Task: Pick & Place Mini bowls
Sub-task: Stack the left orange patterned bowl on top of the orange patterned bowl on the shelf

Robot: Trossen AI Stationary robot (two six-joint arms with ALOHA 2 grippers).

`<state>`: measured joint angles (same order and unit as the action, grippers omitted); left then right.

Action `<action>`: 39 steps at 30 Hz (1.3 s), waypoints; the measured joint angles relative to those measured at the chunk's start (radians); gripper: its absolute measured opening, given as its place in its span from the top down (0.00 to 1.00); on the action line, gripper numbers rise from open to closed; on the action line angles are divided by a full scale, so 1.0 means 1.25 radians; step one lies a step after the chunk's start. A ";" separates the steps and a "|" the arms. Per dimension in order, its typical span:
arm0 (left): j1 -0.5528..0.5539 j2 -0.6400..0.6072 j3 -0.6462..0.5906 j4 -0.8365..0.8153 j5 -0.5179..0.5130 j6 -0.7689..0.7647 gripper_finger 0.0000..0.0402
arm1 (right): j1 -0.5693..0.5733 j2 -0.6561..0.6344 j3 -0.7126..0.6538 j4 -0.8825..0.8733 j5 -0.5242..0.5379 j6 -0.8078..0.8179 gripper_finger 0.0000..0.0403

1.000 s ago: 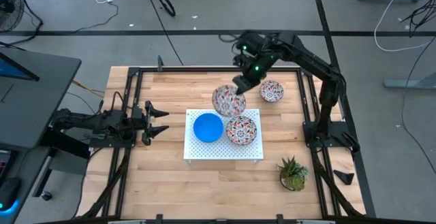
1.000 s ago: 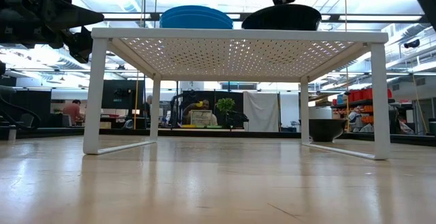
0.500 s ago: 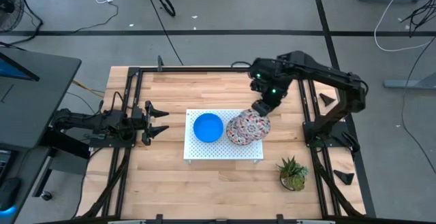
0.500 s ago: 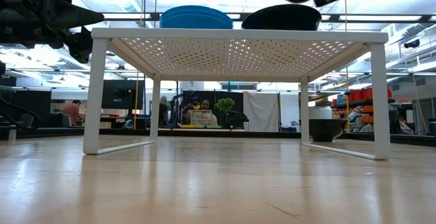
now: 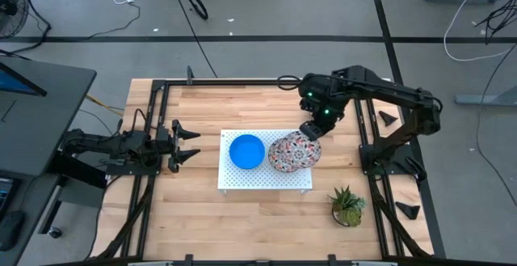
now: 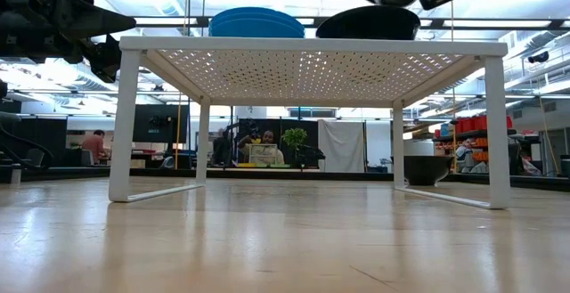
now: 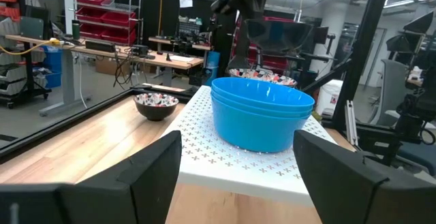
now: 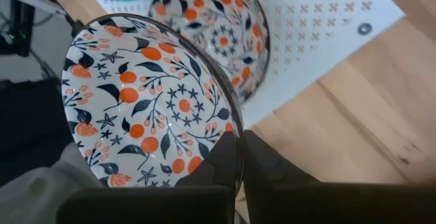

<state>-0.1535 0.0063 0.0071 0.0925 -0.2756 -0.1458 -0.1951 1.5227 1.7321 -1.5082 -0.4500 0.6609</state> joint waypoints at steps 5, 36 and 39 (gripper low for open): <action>0.000 0.000 0.000 0.000 0.000 0.000 0.28 | 0.005 0.027 0.000 0.027 0.020 0.052 0.98; 0.000 0.000 0.000 0.000 0.000 0.000 0.28 | 0.055 0.088 -0.118 0.191 0.112 0.136 0.97; 0.000 0.000 0.000 0.000 0.000 0.000 0.28 | 0.054 0.086 -0.119 0.195 0.115 0.135 0.95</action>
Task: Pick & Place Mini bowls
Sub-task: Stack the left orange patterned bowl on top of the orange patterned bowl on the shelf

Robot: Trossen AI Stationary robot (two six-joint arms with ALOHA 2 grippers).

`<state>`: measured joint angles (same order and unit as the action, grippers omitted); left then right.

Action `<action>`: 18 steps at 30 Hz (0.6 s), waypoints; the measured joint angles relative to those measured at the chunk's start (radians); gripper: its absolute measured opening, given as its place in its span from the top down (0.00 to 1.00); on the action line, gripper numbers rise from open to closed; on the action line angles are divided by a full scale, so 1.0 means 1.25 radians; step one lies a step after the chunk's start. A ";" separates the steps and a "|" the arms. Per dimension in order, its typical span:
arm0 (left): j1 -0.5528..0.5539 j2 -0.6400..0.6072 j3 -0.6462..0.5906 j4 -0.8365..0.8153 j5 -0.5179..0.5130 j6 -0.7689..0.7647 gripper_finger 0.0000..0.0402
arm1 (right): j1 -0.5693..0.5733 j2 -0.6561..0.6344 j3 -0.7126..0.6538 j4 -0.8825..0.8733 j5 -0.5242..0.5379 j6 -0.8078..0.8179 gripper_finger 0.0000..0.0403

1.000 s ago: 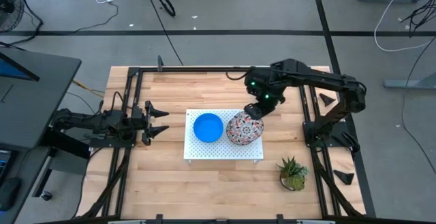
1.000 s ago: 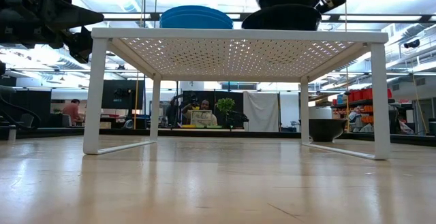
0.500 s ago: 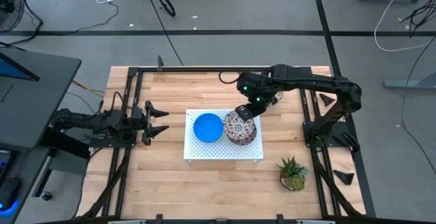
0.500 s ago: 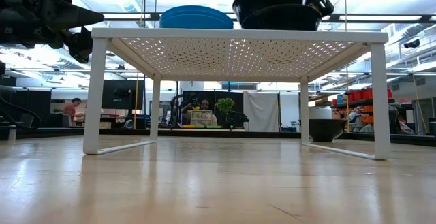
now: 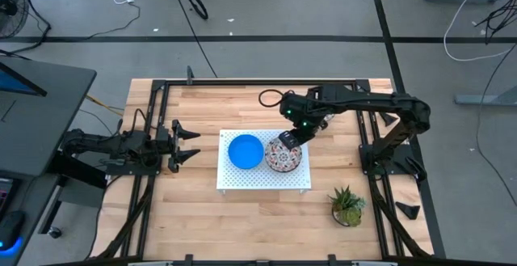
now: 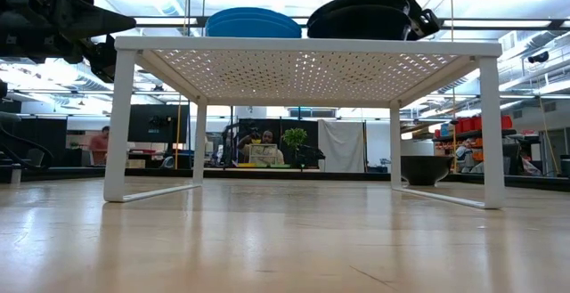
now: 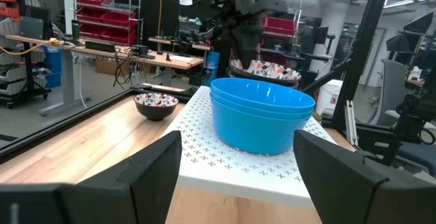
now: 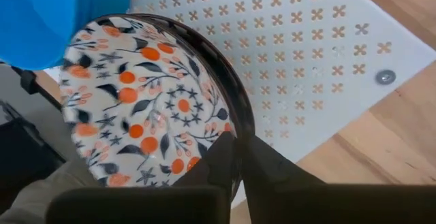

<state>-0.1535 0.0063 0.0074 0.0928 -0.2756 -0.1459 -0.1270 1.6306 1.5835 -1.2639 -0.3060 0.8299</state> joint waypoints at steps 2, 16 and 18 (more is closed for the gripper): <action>0.000 0.000 0.000 0.000 0.000 0.000 0.28 | 0.000 -0.004 -0.001 0.007 0.002 -0.006 0.92; 0.000 0.000 0.000 0.000 0.000 0.000 0.28 | 0.002 -0.042 -0.001 -0.001 0.008 -0.008 0.64; 0.000 0.000 0.000 0.000 0.000 0.000 0.28 | -0.001 -0.054 -0.001 0.005 0.008 -0.001 0.61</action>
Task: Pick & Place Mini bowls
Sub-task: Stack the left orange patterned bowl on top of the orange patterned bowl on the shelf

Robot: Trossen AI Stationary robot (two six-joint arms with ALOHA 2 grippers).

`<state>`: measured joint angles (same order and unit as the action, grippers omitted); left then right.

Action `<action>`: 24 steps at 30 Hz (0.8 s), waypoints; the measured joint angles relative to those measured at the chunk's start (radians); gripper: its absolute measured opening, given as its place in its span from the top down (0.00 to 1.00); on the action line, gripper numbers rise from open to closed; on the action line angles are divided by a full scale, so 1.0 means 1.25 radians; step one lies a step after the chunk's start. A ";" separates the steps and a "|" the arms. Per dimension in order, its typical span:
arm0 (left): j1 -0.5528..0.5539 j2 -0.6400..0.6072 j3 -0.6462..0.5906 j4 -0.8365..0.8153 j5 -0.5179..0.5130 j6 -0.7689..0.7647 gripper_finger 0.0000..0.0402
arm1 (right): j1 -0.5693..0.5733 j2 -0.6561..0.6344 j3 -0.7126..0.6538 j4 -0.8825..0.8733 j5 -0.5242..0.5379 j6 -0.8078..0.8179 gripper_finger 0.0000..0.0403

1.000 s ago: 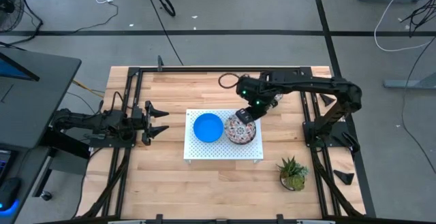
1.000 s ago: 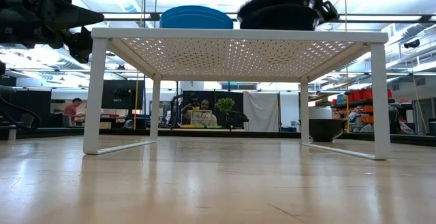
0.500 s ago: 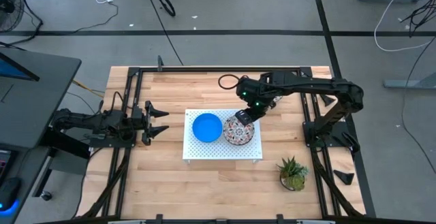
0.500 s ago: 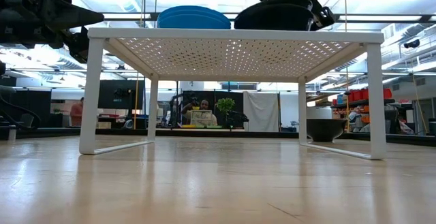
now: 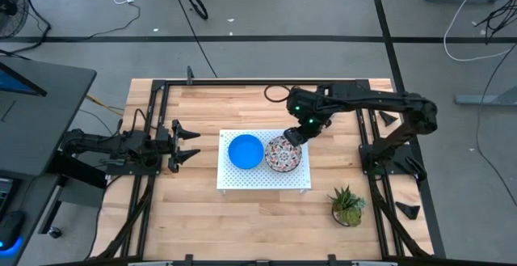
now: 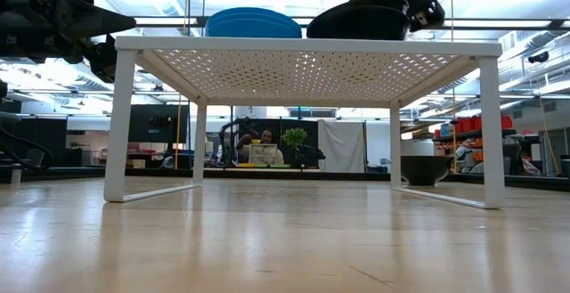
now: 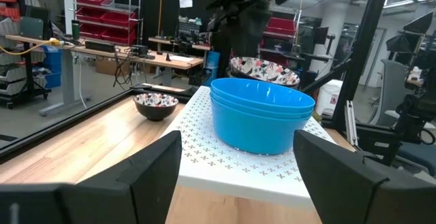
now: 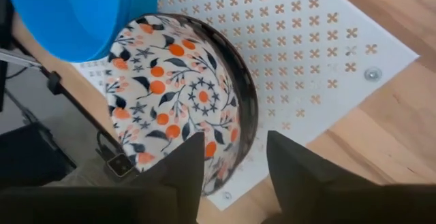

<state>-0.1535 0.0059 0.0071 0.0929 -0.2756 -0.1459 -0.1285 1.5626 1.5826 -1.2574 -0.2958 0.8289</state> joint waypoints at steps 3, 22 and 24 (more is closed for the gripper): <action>0.000 0.000 0.000 0.000 0.000 0.000 0.28 | -0.002 -0.019 0.000 0.002 0.000 0.004 0.59; 0.000 0.000 0.000 0.000 0.000 0.000 0.28 | 0.037 -0.029 -0.008 0.072 -0.029 -0.015 0.63; 0.000 0.000 0.000 0.000 0.000 0.000 0.28 | 0.040 -0.030 -0.036 0.079 -0.033 -0.017 0.63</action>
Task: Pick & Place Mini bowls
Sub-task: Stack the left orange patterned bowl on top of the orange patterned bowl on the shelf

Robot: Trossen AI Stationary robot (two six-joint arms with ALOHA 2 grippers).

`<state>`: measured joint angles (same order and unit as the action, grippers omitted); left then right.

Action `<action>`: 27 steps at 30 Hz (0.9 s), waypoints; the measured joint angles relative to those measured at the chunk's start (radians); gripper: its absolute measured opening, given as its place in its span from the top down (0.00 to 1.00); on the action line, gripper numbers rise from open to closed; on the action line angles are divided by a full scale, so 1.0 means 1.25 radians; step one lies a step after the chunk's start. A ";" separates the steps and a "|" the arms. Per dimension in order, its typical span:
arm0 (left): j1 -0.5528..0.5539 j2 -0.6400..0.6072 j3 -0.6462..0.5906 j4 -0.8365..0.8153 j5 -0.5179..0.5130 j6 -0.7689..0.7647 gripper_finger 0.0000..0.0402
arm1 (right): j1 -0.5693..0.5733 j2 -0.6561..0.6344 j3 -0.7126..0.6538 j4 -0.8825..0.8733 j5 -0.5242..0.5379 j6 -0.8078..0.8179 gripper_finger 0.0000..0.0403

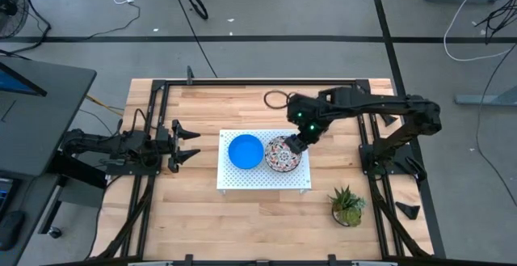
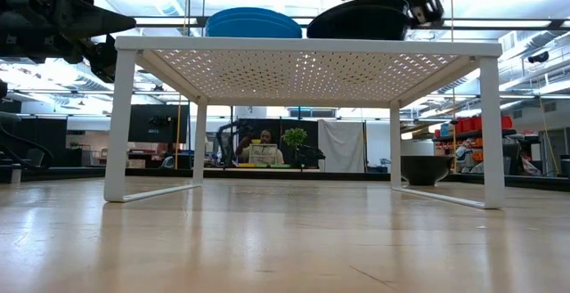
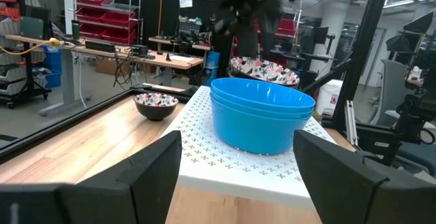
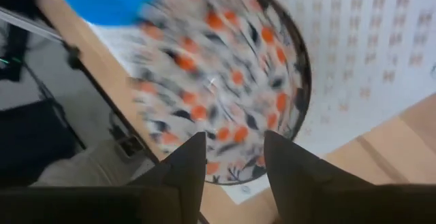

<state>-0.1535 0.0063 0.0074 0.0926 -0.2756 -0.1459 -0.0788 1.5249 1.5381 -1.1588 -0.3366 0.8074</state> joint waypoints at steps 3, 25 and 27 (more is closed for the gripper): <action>0.000 0.000 0.000 0.000 0.000 0.000 0.28 | 0.008 0.001 -0.056 0.003 -0.015 0.004 0.63; 0.000 0.000 0.000 0.000 0.000 0.000 0.28 | 0.021 -0.001 -0.026 0.247 -0.019 -0.051 0.63; 0.000 0.000 0.000 0.000 0.000 0.000 0.28 | 0.021 0.007 -0.025 0.307 -0.021 -0.071 0.63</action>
<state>-0.1535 0.0059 0.0071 0.0925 -0.2756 -0.1459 -0.0521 1.5338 1.5066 -0.7750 -0.3630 0.7192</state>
